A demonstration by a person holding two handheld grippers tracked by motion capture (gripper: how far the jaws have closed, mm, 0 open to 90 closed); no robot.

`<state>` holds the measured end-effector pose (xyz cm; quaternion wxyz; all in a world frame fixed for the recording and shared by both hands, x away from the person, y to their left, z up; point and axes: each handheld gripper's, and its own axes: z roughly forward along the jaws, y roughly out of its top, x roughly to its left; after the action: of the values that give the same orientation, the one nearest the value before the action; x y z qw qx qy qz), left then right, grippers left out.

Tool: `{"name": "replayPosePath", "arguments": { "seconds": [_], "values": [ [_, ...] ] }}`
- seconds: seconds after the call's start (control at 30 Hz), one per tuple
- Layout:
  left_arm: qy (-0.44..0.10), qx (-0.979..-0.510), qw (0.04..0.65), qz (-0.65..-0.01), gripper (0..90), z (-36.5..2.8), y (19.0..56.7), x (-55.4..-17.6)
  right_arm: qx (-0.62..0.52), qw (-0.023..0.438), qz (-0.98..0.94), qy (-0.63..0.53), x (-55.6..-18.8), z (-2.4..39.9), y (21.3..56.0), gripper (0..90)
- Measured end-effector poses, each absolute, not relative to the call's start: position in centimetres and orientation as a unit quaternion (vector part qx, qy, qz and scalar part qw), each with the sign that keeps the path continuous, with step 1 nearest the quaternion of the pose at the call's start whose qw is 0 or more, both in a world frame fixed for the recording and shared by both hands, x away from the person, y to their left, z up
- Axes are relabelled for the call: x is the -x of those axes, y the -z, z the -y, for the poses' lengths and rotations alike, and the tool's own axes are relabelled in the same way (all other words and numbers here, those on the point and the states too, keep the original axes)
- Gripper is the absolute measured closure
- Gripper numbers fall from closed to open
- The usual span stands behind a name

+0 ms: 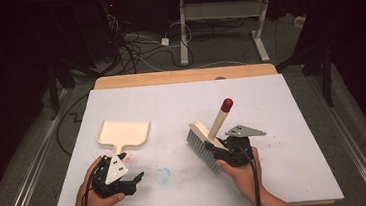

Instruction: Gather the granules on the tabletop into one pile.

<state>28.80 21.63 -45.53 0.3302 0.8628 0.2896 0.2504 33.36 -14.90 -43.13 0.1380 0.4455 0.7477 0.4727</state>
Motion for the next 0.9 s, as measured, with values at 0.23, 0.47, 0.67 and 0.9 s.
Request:
{"name": "replayPosePath", "arguments": {
  "seconds": [0.23,0.47,0.67,0.9],
  "values": [
    [-0.251,-0.863,0.33,-0.289,17.8,-21.7,45.5,-28.7,-0.409,0.174,-0.751,-0.49,-32.6,16.1,40.9,67.8],
    [-0.251,-0.866,0.326,-0.285,17.8,-21.6,45.6,-28.7,-0.402,0.236,-0.753,-0.464,-32.6,19.5,40.3,67.8],
    [-0.252,-0.869,0.32,-0.281,17.8,-21.3,45.7,-28.7,-0.424,0.277,-0.749,-0.427,-33.2,21.9,41.5,67.7],
    [-0.25,-0.872,0.319,-0.275,17.8,-21.2,45.7,-28.7,-0.426,0.283,-0.768,-0.386,-33.5,20.8,43.0,67.8]
  ]
}}
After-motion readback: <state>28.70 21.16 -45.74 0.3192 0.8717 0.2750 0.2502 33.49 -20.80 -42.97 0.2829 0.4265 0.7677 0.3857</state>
